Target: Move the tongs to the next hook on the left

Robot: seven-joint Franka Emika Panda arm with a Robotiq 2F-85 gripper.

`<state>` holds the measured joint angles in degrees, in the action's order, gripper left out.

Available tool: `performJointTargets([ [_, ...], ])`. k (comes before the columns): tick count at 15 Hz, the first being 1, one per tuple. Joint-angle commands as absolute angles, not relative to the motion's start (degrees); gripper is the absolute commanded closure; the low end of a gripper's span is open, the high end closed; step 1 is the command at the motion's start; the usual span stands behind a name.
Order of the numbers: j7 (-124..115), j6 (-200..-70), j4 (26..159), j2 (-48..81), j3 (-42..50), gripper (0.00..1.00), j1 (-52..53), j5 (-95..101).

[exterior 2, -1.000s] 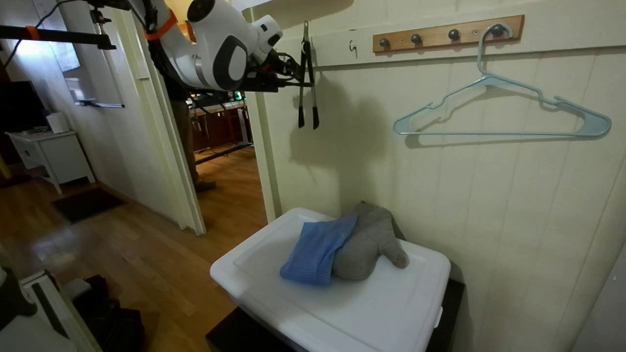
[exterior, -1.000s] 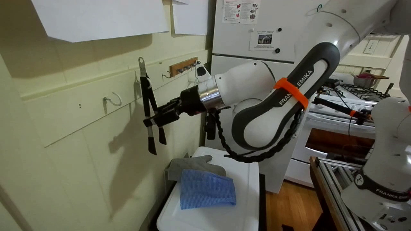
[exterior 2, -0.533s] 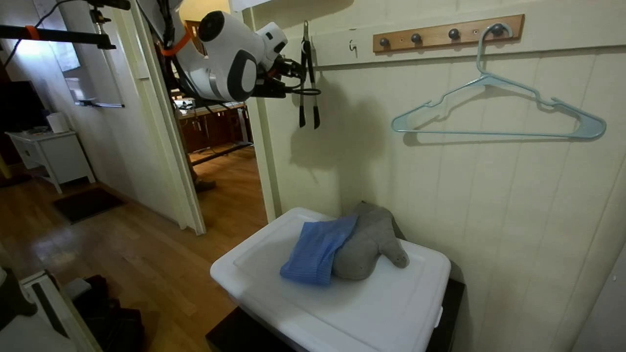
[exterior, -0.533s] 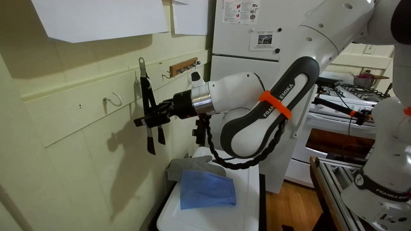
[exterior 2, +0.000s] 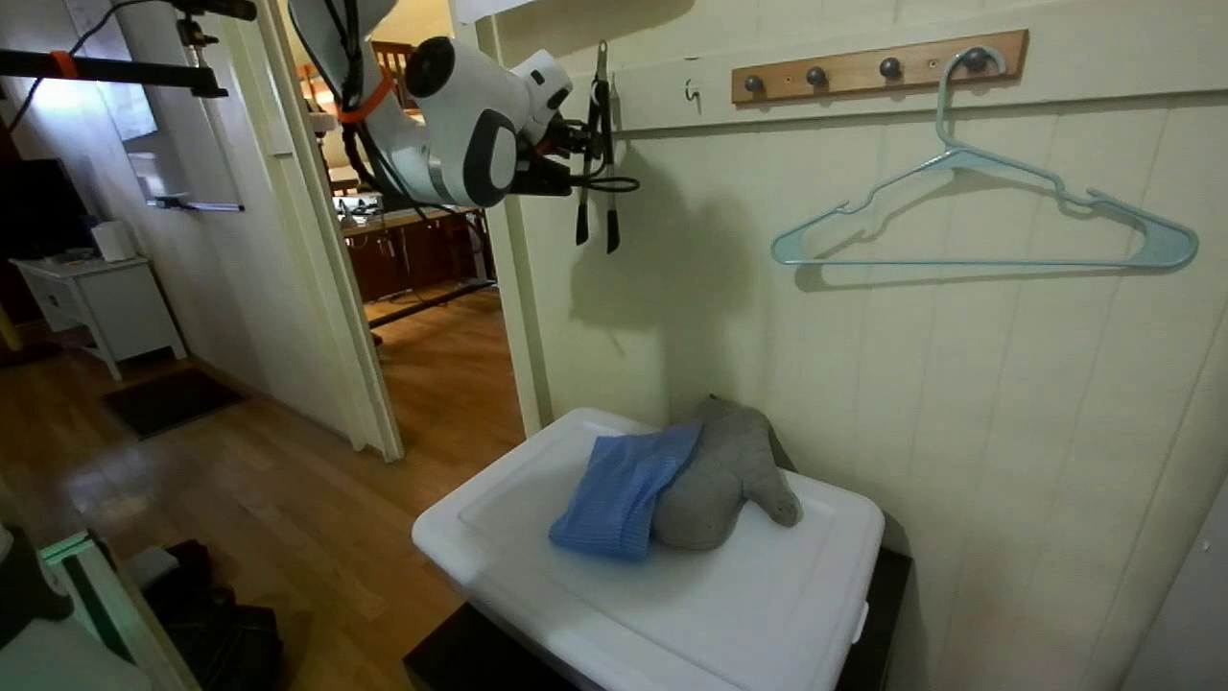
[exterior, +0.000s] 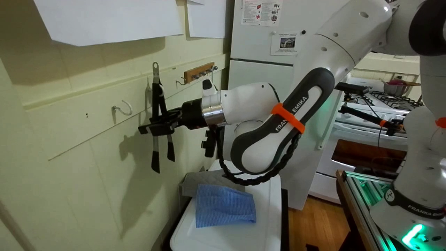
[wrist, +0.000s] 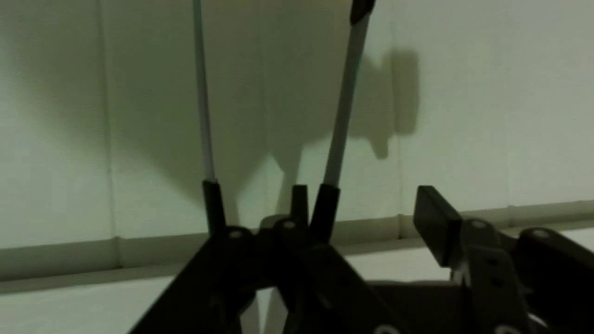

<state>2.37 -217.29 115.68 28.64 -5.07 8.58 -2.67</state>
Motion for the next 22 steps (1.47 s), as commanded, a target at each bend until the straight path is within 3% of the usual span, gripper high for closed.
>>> performJointTargets([
  [1, 1.8, -220.1, 114.4, 30.1, -4.9, 0.69, 8.3, -1.3],
  [5, 2.7, -221.7, 114.9, 29.9, -4.0, 0.99, 8.5, -1.8],
  [9, 2.8, -221.4, 115.1, 29.9, -3.4, 0.96, 8.5, -2.2],
  [10, 2.8, -221.2, 115.1, 30.0, -3.4, 0.64, 8.5, -2.2],
  [11, 2.7, -221.1, 115.1, 30.1, -3.4, 0.65, 8.5, -2.3],
  [13, 2.5, -220.7, 115.0, 29.9, -3.7, 0.56, 8.6, -2.0],
  [20, 2.2, -220.0, 114.2, 30.4, -4.7, 0.02, 8.9, -1.8],
  [22, 2.4, -220.1, 114.0, 30.7, -4.6, 0.00, 9.2, -2.3],
])
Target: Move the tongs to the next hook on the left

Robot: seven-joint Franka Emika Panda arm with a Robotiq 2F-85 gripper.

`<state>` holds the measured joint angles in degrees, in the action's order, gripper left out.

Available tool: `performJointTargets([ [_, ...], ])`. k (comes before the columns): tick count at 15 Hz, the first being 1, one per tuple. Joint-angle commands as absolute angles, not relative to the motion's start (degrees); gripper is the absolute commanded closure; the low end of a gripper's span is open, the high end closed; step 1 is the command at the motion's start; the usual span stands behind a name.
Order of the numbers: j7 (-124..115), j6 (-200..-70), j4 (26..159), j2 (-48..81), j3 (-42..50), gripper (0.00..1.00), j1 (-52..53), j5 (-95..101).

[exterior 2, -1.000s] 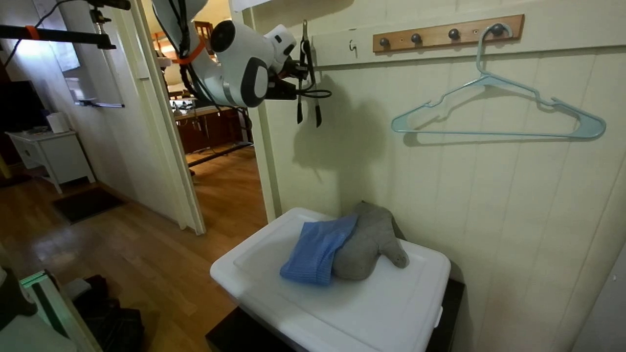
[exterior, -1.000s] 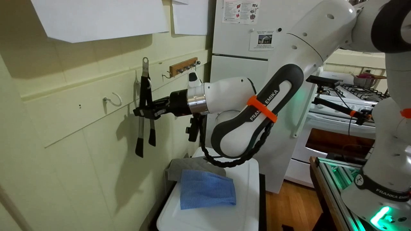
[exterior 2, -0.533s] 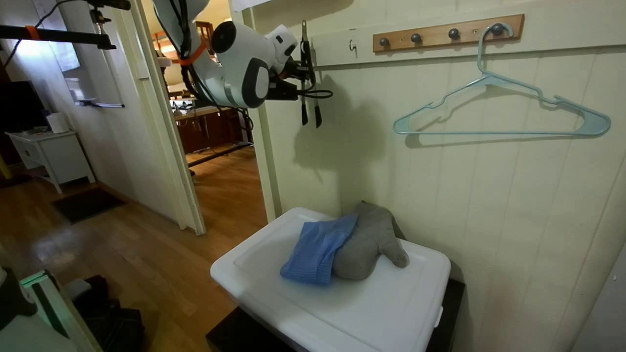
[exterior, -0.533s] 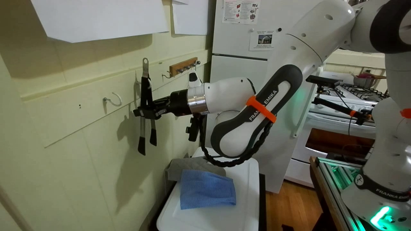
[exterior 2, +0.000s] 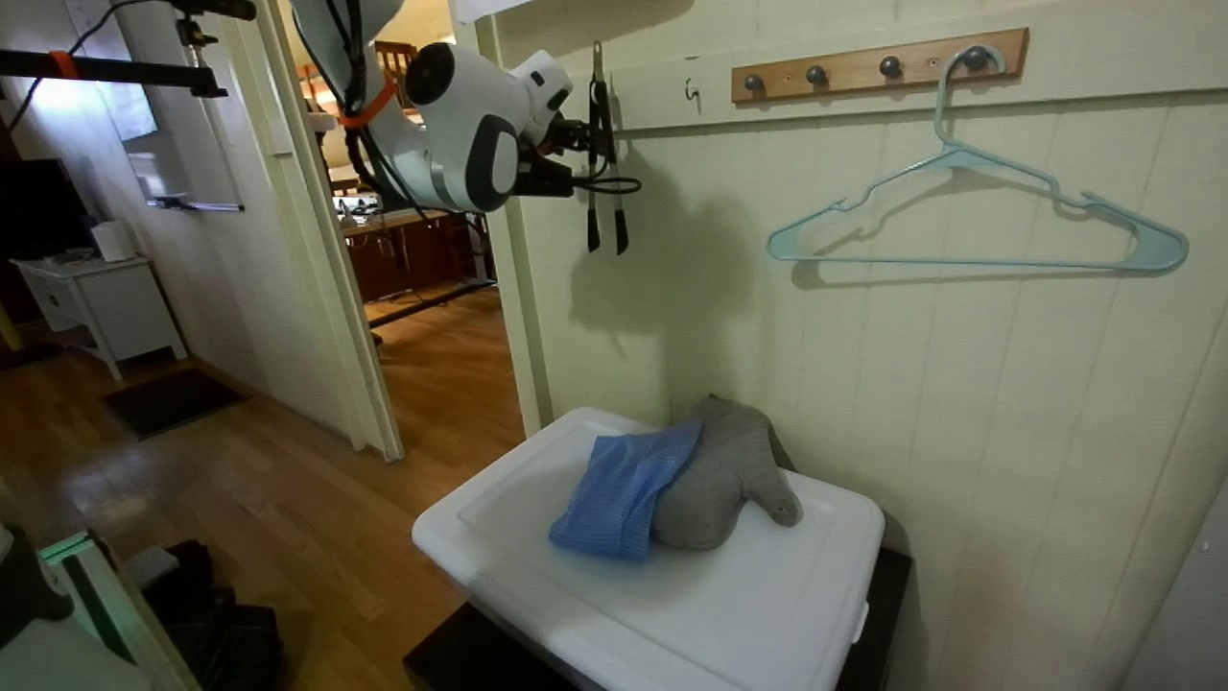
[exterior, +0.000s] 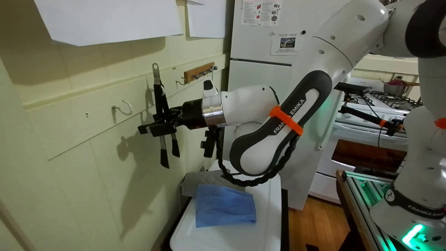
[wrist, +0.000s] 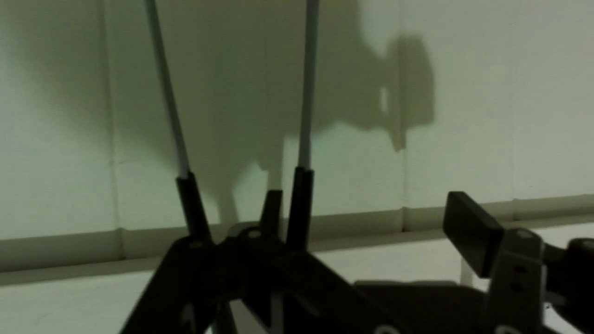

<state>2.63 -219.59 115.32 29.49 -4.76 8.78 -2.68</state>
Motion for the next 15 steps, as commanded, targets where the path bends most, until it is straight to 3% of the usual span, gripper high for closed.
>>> performJointTargets([
  [1, 2.5, -220.2, 113.9, 30.9, -4.6, 0.00, 9.4, -2.5],
  [15, 0.0, -231.4, 110.8, 39.1, -6.1, 0.00, 9.3, -2.2],
])
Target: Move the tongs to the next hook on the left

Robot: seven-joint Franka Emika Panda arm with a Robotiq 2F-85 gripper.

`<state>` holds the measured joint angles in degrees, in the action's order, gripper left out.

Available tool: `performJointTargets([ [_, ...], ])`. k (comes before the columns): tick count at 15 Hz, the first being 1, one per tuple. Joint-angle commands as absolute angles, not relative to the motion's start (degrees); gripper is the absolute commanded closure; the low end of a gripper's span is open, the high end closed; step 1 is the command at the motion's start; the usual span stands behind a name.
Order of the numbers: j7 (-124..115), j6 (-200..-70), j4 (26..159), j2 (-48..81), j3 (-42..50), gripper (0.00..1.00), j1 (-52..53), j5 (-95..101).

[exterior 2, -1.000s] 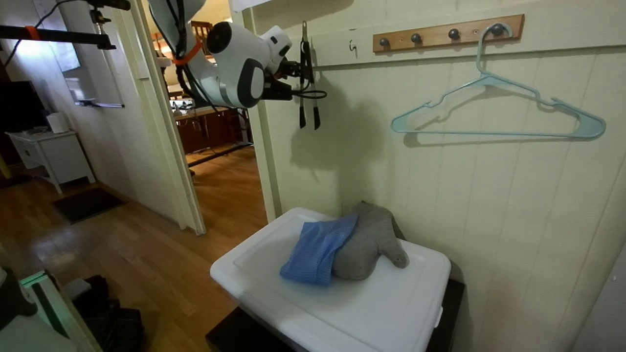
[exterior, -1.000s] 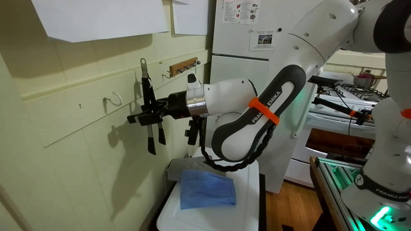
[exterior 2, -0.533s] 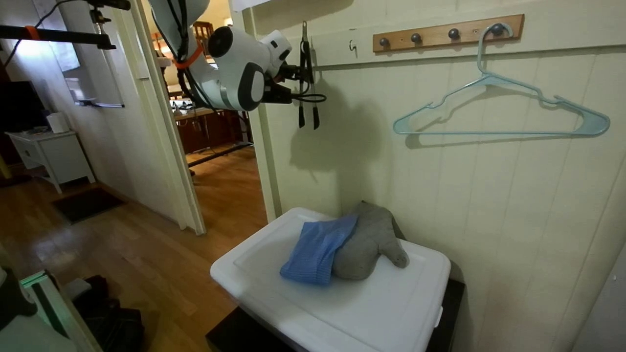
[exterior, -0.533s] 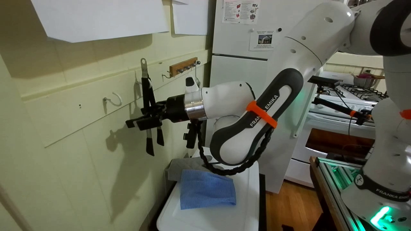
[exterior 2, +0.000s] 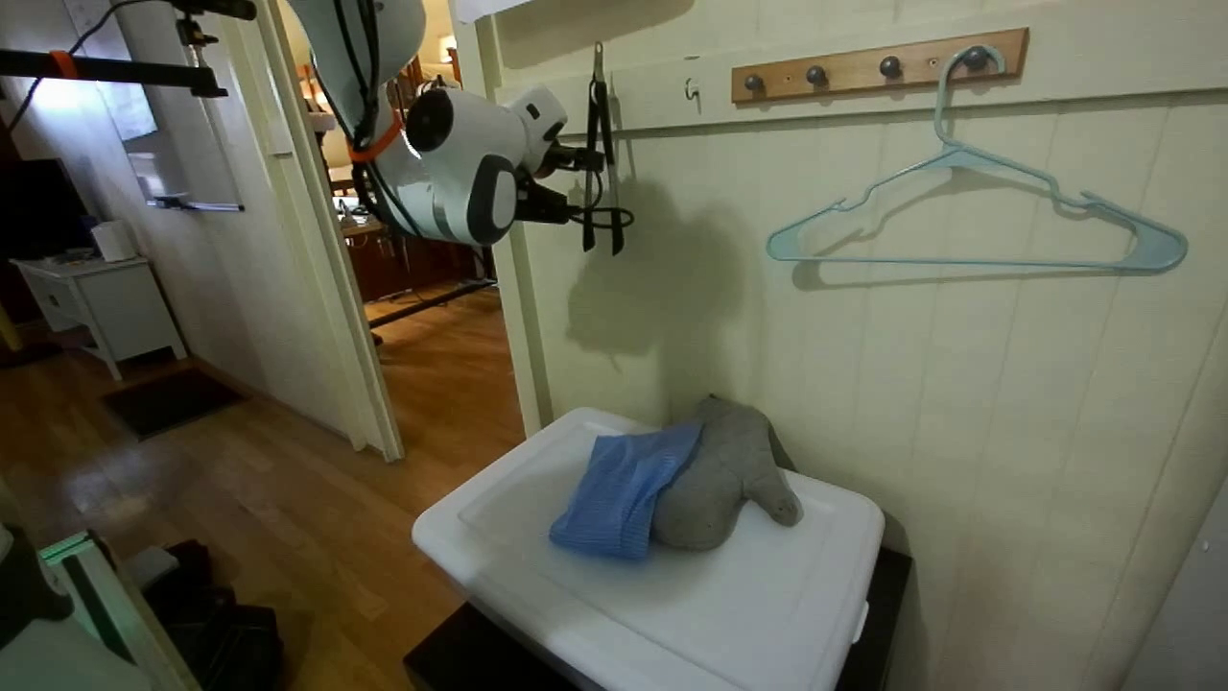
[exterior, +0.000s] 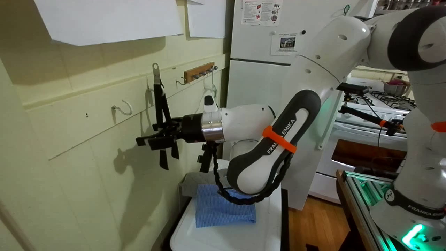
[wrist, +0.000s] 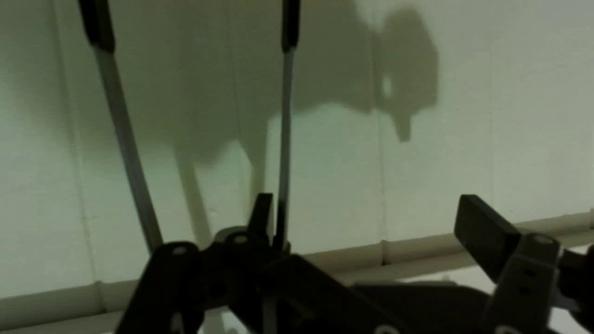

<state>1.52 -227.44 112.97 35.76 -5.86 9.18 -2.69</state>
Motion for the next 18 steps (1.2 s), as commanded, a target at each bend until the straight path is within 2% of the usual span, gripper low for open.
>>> performJointTargets([
  [1, -0.3, -232.5, 110.5, 40.0, -6.2, 0.00, 9.2, -2.3],
  [14, -0.8, -237.1, 113.7, 38.5, -6.7, 0.00, 9.5, -3.6],
  [15, -0.7, -237.1, 113.9, 38.2, -6.8, 0.14, 9.7, -3.8],
  [16, -0.5, -237.1, 113.9, 38.1, -6.7, 0.20, 9.8, -4.2],
  [17, -0.6, -237.0, 114.0, 37.9, -6.8, 0.13, 9.8, -4.5],
  [18, -0.6, -237.0, 114.1, 37.7, -6.8, 0.12, 9.7, -4.8],
])
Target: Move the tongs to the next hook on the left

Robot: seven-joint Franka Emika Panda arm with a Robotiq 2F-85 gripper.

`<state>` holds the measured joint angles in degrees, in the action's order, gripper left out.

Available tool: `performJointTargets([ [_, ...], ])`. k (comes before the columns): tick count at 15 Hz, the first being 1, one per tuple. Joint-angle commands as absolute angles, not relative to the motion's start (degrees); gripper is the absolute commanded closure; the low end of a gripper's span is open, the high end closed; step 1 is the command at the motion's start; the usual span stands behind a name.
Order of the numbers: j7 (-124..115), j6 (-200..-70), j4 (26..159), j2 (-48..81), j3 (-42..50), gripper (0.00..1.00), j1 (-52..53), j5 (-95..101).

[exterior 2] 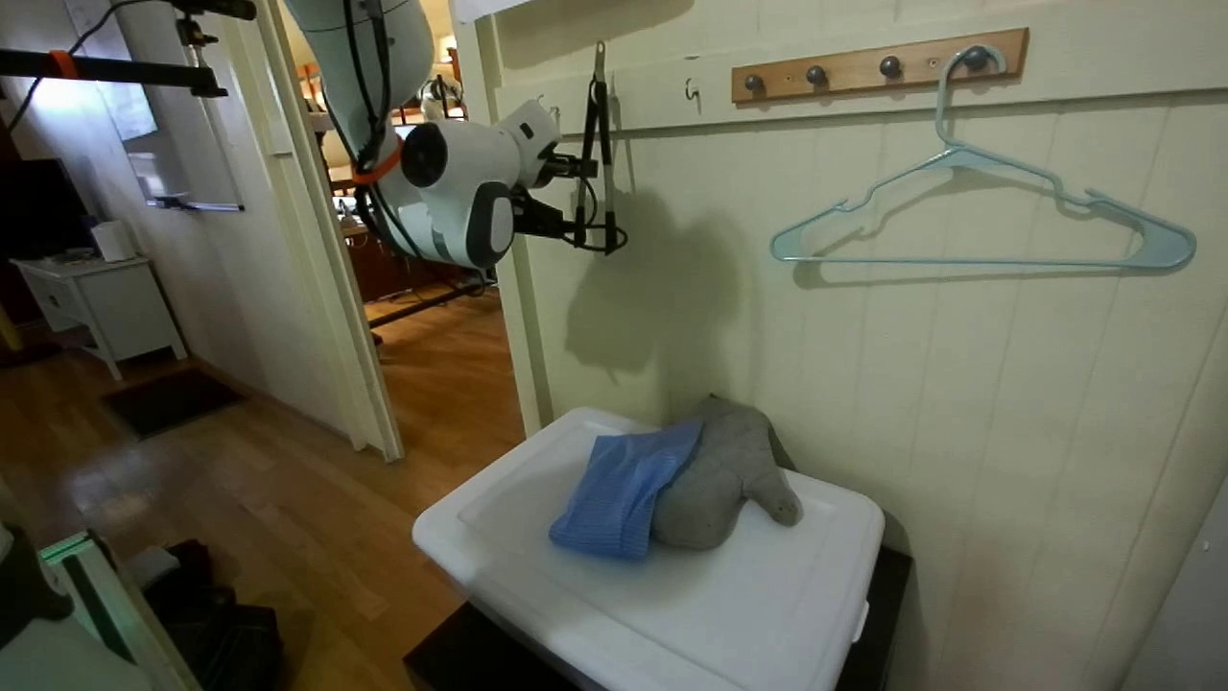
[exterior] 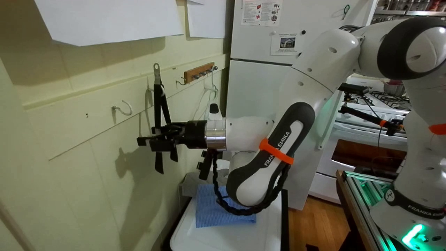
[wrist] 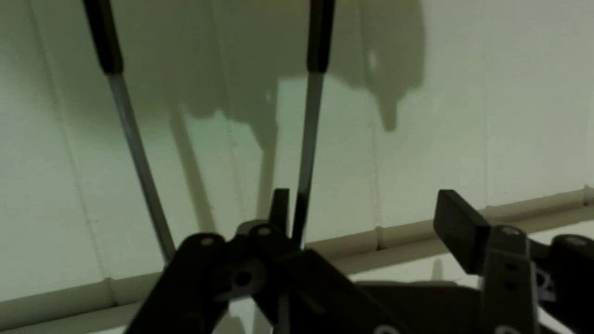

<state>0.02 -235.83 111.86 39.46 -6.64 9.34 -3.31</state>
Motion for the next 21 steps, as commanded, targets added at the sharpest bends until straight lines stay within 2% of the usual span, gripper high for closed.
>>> performJointTargets([
  [1, -0.6, -237.0, 114.3, 37.5, -6.7, 0.05, 9.8, -5.2],
  [3, -0.3, -237.1, 114.5, 37.0, -6.6, 0.00, 9.9, -6.0],
  [8, -0.1, -237.5, 114.6, 35.9, -6.7, 0.00, 10.4, -7.3],
  [9, 0.0, -237.4, 114.8, 35.6, -6.7, 0.21, 10.5, -7.4],
  [11, 0.2, -237.5, 114.9, 35.2, -6.6, 0.34, 10.8, -8.0],
  [12, 0.4, -237.6, 115.0, 35.0, -6.5, 0.44, 10.8, -8.4],
  [19, 2.8, -237.9, 116.6, 33.3, -5.3, 0.95, 11.3, -12.9],
  [20, 3.0, -237.8, 116.7, 33.1, -5.2, 1.00, 11.3, -13.2],
  [21, 3.3, -237.8, 116.8, 33.0, -5.1, 1.00, 11.4, -13.6],
])
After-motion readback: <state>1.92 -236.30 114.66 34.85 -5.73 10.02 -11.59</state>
